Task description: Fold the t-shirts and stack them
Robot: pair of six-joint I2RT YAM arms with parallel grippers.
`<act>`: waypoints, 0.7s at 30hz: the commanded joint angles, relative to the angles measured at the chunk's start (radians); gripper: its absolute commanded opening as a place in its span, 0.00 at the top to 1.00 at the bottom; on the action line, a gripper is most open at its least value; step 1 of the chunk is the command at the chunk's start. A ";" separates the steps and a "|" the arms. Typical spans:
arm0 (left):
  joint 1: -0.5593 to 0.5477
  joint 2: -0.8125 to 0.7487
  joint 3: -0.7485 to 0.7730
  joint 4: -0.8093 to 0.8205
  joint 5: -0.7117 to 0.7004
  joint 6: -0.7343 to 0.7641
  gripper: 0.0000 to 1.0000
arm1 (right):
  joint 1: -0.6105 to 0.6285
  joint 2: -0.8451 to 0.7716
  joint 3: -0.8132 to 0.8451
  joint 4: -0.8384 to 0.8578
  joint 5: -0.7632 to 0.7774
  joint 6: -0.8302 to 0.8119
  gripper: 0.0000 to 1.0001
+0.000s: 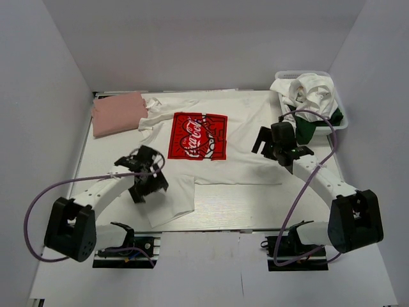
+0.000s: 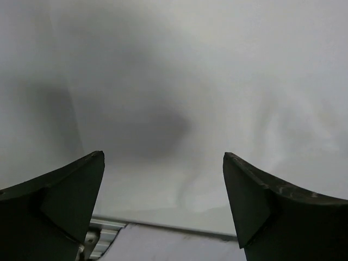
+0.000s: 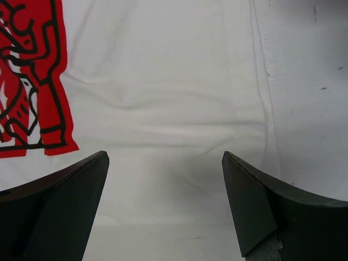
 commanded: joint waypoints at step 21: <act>-0.133 0.117 -0.342 -0.061 0.230 -0.187 0.29 | -0.080 -0.066 -0.097 0.160 -0.075 0.116 0.10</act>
